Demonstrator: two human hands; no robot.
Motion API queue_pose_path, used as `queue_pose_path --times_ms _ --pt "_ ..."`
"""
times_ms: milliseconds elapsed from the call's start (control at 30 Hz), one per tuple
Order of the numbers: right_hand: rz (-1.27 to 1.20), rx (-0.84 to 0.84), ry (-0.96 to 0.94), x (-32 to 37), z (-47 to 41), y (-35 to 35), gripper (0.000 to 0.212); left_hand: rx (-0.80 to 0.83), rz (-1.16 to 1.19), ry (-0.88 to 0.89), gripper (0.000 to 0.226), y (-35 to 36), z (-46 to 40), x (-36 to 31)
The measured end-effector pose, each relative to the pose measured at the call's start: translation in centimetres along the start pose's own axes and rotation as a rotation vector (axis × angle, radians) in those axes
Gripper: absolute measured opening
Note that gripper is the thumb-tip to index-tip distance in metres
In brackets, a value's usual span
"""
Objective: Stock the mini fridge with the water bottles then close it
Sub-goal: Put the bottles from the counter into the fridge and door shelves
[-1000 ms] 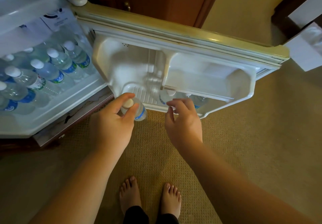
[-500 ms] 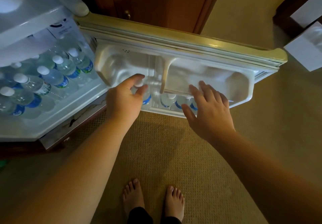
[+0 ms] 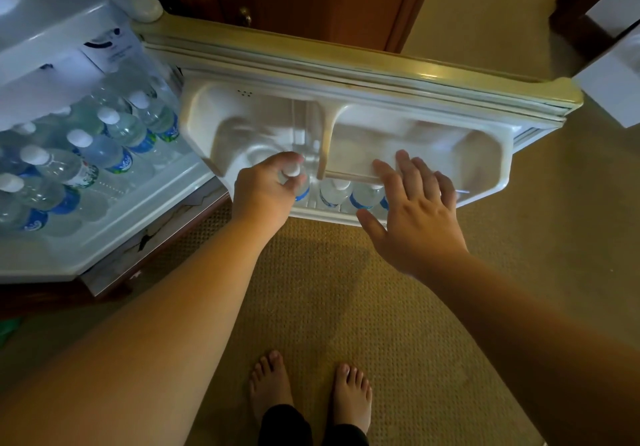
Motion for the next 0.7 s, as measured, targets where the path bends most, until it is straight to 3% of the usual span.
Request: queue_pose_path --times_ms 333,533,700 --pt "-0.023 0.024 -0.007 0.1 0.0 0.2 0.072 0.137 -0.071 -0.129 0.021 1.8 0.1 0.1" --pt "-0.013 0.025 -0.014 0.2 0.1 0.1 0.072 0.324 -0.159 -0.154 0.060 2.7 0.1 -1.2" --pt "-0.020 0.044 -0.008 0.4 0.2 -0.2 0.073 0.268 -0.124 -0.155 0.069 -0.7 3.7 -0.7"
Point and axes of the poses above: each hand's wrist, its own z-axis away from the middle knuckle, its own y-axis out of the palm, x = y × z, the point moved 8 cm from there along -z, towards the middle knuckle, and after that the axes turned 6 degrees about z, right-handed, at the moved point
